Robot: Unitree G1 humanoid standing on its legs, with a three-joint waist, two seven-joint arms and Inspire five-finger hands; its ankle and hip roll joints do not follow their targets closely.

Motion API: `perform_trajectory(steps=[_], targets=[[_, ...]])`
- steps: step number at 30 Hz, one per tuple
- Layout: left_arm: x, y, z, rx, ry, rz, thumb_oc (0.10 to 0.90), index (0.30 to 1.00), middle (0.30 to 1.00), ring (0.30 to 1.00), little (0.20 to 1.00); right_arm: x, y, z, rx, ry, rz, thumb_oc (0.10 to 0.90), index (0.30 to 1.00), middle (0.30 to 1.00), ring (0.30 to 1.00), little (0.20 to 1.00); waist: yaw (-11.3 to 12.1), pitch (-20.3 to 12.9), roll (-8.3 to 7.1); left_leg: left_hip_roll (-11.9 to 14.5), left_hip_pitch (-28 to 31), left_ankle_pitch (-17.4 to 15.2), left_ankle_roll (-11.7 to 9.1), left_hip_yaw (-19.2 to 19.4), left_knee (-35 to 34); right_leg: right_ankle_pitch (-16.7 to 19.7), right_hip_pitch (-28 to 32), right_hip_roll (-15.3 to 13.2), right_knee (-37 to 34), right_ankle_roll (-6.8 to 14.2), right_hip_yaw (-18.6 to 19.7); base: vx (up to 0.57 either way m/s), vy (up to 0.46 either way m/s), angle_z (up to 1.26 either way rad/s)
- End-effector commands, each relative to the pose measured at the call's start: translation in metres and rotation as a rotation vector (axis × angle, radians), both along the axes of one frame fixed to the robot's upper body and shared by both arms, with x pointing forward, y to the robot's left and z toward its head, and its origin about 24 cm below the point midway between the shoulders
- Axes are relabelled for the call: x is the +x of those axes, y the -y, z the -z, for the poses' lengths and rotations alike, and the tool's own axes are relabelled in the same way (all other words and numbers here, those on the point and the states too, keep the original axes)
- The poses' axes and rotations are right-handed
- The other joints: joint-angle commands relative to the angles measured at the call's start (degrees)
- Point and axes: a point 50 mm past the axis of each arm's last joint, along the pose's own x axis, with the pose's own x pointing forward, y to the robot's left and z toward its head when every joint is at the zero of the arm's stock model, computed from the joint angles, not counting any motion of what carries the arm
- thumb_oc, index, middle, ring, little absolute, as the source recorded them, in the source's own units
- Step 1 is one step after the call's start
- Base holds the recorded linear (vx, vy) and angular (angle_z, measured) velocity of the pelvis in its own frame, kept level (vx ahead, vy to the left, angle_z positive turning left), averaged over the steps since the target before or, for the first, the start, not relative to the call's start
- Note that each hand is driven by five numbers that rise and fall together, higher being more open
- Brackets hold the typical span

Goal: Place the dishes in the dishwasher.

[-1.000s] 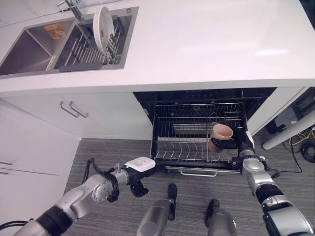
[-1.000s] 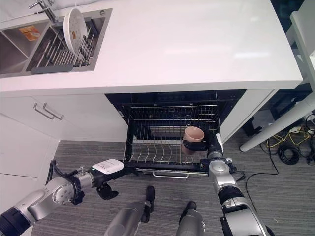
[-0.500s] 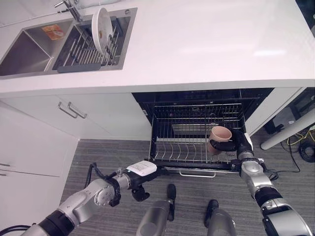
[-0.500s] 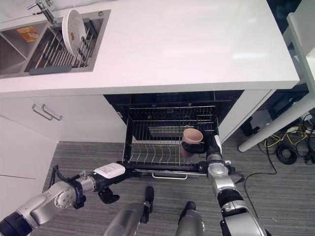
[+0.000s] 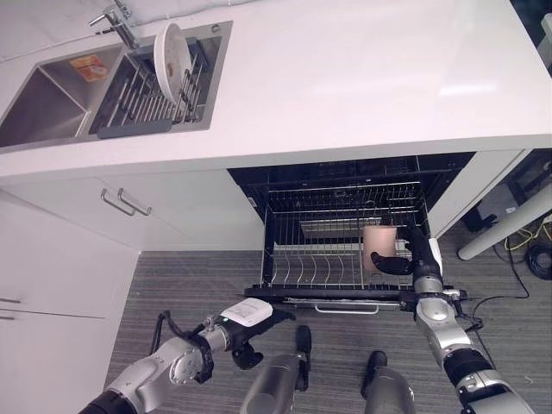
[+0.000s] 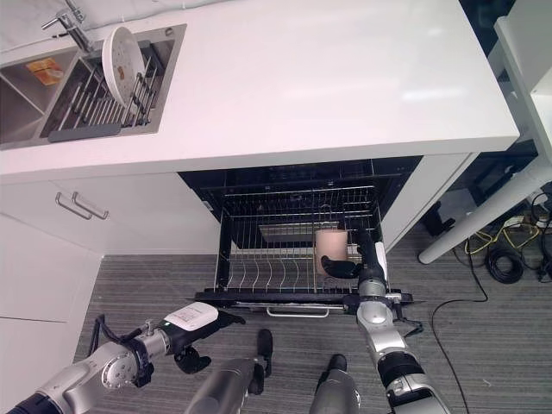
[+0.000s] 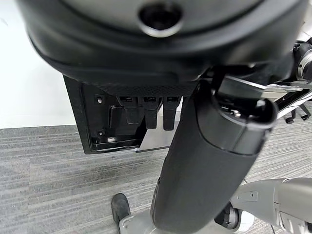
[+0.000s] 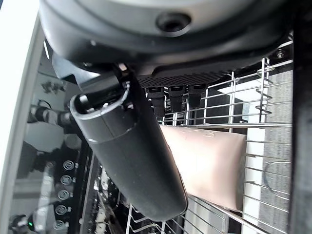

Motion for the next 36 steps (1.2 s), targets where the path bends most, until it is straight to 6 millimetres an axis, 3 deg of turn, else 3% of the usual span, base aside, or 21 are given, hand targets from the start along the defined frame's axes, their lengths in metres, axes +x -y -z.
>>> perform_trajectory(steps=[1, 10, 18, 22, 26, 29, 32, 36], targets=[[0.000, 0.019, -0.016, -0.126, 0.134, 0.062, 0.800, 0.900, 0.900, 0.900, 0.900, 0.001, 0.011, -0.031, -0.019, 0.204, 0.041, 0.800, 0.900, 0.900, 0.900, 0.900, -0.94, 0.45, -0.13, 0.71, 0.57, -11.61, -1.45, 4.09, 6.62, -1.34, 1.80, 2.73, -3.85, 0.76, 0.94, 0.02, 0.026, -0.04], [-0.007, 0.020, 0.000, -0.124, 0.133, 0.060, 0.800, 0.900, 0.900, 0.900, 0.900, 0.000, 0.008, -0.037, 0.024, 0.263, 0.062, 0.800, 0.900, 0.900, 0.900, 0.900, -1.02, 0.82, -0.14, 0.69, 0.38, -11.64, -1.51, 4.12, 6.62, -1.53, 1.66, 2.60, -3.85, 0.49, 0.71, 0.00, 0.000, 0.00], [-0.014, 0.021, 0.012, -0.109, 0.127, 0.043, 0.800, 0.900, 0.900, 0.900, 0.900, -0.004, -0.003, -0.050, 0.186, 0.404, 0.025, 0.800, 0.900, 0.900, 0.900, 0.900, -1.33, 0.54, -0.77, 0.93, 0.61, -11.66, -1.57, 4.45, 6.62, -1.66, 1.97, 2.62, -3.85, 0.46, 0.67, 0.00, 0.000, 0.00], [-0.018, 0.017, 0.016, -0.098, 0.134, 0.018, 0.800, 0.900, 0.900, 0.900, 0.900, -0.009, -0.010, -0.068, 0.269, 0.532, -0.033, 0.800, 0.900, 0.900, 0.900, 0.900, -1.65, 0.13, -1.44, 1.29, 0.96, -11.74, -1.51, 4.78, 6.62, -1.81, 2.39, 2.73, -3.85, 0.45, 0.55, 0.00, -0.013, 0.00], [-0.021, -0.001, 0.018, -0.097, 0.144, -0.099, 0.800, 0.900, 0.900, 0.900, 0.900, -0.038, -0.017, -0.110, 0.293, 0.815, -0.143, 0.800, 0.900, 0.900, 0.900, 0.900, -2.33, -2.27, -3.31, 1.99, 2.86, -12.73, -1.54, 4.97, 6.62, -3.30, 4.69, 3.47, -3.85, 0.52, 0.09, 0.01, -0.113, -0.03], [-0.022, -0.006, 0.017, -0.106, 0.139, -0.147, 0.800, 0.900, 0.900, 0.900, 0.900, -0.048, -0.016, -0.118, 0.289, 0.887, -0.161, 0.800, 0.900, 0.900, 0.900, 0.900, -2.39, -3.15, -3.62, 2.17, 3.33, -12.88, -1.58, 4.97, 6.62, -3.58, 5.19, 3.70, -3.85, 0.46, -0.05, 0.00, -0.094, -0.01], [-0.021, -0.018, 0.019, -0.102, 0.104, -0.244, 0.800, 0.900, 0.900, 0.900, 0.900, -0.064, -0.014, -0.139, 0.266, 1.021, -0.211, 0.800, 0.900, 0.900, 0.900, 0.900, -2.40, -4.97, -3.99, 2.47, 3.93, -12.82, -1.72, 4.83, 6.62, -3.79, 5.80, 4.15, -3.85, 0.21, -0.30, -0.02, -0.086, 0.00], [-0.020, -0.031, 0.032, -0.075, -0.006, -0.386, 0.800, 0.900, 0.900, 0.900, 0.900, -0.076, -0.016, -0.163, 0.258, 1.130, -0.309, 0.800, 0.900, 0.900, 0.900, 0.900, -2.68, -6.41, -4.41, 3.33, 5.77, -13.05, -2.42, 6.16, 6.62, -4.61, 7.32, 4.50, -3.85, -0.14, -0.88, -0.02, -0.059, 0.00]])
